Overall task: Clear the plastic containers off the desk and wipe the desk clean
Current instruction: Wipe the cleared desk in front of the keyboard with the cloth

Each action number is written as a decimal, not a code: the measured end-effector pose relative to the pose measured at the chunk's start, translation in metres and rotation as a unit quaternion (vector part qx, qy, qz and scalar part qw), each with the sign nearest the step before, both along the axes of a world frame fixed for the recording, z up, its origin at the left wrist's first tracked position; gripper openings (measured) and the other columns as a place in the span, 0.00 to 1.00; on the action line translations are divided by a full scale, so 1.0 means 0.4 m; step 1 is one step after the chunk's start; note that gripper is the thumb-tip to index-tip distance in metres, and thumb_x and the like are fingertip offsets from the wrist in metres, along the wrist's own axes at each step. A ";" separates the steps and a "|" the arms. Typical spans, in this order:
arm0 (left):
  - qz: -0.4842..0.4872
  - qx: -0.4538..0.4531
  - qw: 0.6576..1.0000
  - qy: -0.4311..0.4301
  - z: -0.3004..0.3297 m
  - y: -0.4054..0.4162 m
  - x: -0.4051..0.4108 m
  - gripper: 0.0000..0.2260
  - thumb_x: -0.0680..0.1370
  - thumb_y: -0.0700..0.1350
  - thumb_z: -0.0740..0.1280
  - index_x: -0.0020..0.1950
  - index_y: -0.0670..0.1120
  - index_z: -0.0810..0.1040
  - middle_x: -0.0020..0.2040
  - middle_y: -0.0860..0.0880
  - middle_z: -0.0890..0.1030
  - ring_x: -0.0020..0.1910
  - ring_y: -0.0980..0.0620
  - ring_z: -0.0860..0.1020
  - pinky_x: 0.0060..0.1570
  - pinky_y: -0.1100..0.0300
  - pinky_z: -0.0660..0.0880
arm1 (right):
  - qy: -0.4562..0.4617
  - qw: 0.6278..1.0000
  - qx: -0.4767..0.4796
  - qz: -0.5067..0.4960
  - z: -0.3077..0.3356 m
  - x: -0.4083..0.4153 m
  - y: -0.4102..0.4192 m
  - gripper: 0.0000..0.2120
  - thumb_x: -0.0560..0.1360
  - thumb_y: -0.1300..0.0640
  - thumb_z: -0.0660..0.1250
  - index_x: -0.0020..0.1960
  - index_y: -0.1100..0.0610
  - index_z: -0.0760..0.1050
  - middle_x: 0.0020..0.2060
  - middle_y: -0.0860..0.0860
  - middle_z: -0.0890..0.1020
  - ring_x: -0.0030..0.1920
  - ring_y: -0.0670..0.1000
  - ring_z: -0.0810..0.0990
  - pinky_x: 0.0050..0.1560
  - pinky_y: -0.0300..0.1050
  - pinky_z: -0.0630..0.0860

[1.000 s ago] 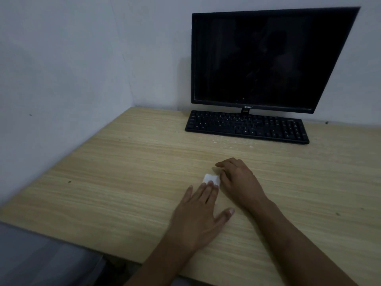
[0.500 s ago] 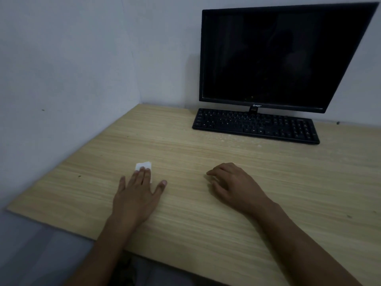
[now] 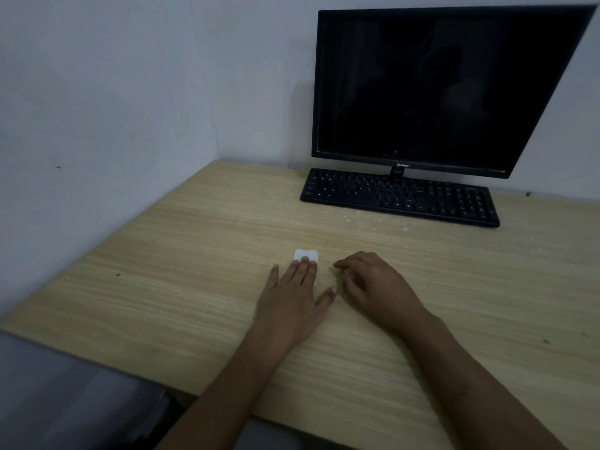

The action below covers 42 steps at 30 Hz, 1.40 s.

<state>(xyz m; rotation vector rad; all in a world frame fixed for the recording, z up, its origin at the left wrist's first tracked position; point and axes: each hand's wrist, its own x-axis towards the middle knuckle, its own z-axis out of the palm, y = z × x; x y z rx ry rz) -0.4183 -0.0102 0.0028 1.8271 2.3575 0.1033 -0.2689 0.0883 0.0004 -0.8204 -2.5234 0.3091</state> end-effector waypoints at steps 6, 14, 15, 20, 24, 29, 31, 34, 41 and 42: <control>-0.014 -0.002 1.000 -0.016 -0.008 -0.047 -0.009 0.31 0.80 0.65 0.42 0.79 0.51 0.42 0.79 0.56 0.42 0.76 0.60 0.40 0.75 0.51 0.37 | -0.009 1.000 -0.006 -0.005 -0.001 -0.001 0.004 0.14 0.79 0.53 0.60 0.63 0.51 0.75 0.57 0.45 0.78 0.56 0.44 0.73 0.52 0.39 0.70; 0.098 -0.010 0.995 0.001 0.000 0.016 -0.179 0.34 0.79 0.66 0.42 0.79 0.49 0.45 0.79 0.53 0.45 0.78 0.56 0.45 0.75 0.45 0.39 | 0.001 1.000 -0.027 -0.009 -0.004 0.005 0.010 0.14 0.79 0.53 0.59 0.63 0.49 0.75 0.57 0.42 0.77 0.56 0.42 0.72 0.54 0.40 0.70; 0.105 -0.008 0.994 0.000 -0.001 0.031 -0.191 0.34 0.79 0.67 0.42 0.79 0.48 0.45 0.80 0.52 0.45 0.78 0.55 0.45 0.75 0.45 0.39 | -0.002 1.000 -0.028 -0.009 -0.002 0.002 0.009 0.14 0.79 0.53 0.59 0.63 0.49 0.75 0.57 0.42 0.77 0.56 0.42 0.72 0.54 0.40 0.70; 0.089 0.006 0.996 -0.017 -0.004 0.101 -0.181 0.35 0.79 0.67 0.42 0.79 0.48 0.45 0.80 0.51 0.45 0.78 0.53 0.45 0.75 0.44 0.39 | -0.011 1.000 -0.020 -0.014 0.005 -0.003 0.004 0.14 0.79 0.53 0.59 0.64 0.49 0.74 0.58 0.43 0.76 0.57 0.43 0.71 0.53 0.40 0.70; 0.013 0.011 1.000 -0.011 -0.005 0.113 -0.112 0.34 0.79 0.66 0.42 0.79 0.48 0.45 0.80 0.51 0.45 0.78 0.54 0.44 0.75 0.44 0.39 | -0.025 0.999 -0.018 -0.026 0.007 0.001 0.010 0.15 0.79 0.52 0.59 0.65 0.49 0.74 0.60 0.43 0.75 0.58 0.43 0.71 0.52 0.38 0.67; -0.072 0.020 0.997 -0.016 -0.013 0.057 -0.068 0.32 0.79 0.65 0.44 0.79 0.51 0.45 0.79 0.54 0.45 0.77 0.59 0.43 0.75 0.47 0.38 | -0.033 0.998 -0.011 -0.049 0.006 0.010 0.023 0.16 0.79 0.53 0.60 0.65 0.50 0.74 0.62 0.45 0.75 0.60 0.44 0.71 0.52 0.38 0.66; -0.084 0.021 0.996 -0.010 -0.013 0.029 -0.077 0.31 0.80 0.65 0.44 0.79 0.52 0.45 0.79 0.56 0.45 0.77 0.61 0.43 0.75 0.48 0.38 | -0.046 0.997 -0.008 -0.053 0.007 0.018 0.027 0.17 0.80 0.52 0.59 0.68 0.50 0.72 0.64 0.45 0.73 0.63 0.45 0.69 0.54 0.37 0.65; -0.063 0.018 0.998 0.006 -0.010 0.016 -0.100 0.31 0.80 0.65 0.43 0.79 0.52 0.45 0.79 0.56 0.45 0.76 0.61 0.43 0.75 0.49 0.37 | -0.081 0.995 -0.022 -0.053 0.005 0.034 0.028 0.21 0.81 0.47 0.56 0.73 0.50 0.66 0.70 0.47 0.68 0.70 0.46 0.64 0.64 0.37 0.61; -0.022 0.006 0.999 -0.029 0.003 0.131 -0.125 0.31 0.80 0.64 0.43 0.79 0.49 0.45 0.79 0.53 0.46 0.77 0.57 0.44 0.75 0.48 0.38 | -0.139 0.989 -0.008 -0.043 0.028 0.051 0.021 0.24 0.81 0.43 0.53 0.75 0.50 0.62 0.74 0.47 0.64 0.73 0.46 0.59 0.72 0.42 0.57; -0.024 0.007 0.999 -0.036 0.003 0.149 -0.118 0.31 0.81 0.64 0.43 0.79 0.49 0.46 0.79 0.53 0.46 0.77 0.56 0.44 0.75 0.48 0.39 | -0.143 0.989 -0.005 -0.047 0.029 0.062 0.023 0.24 0.81 0.43 0.53 0.74 0.50 0.62 0.74 0.47 0.64 0.73 0.46 0.60 0.71 0.42 0.58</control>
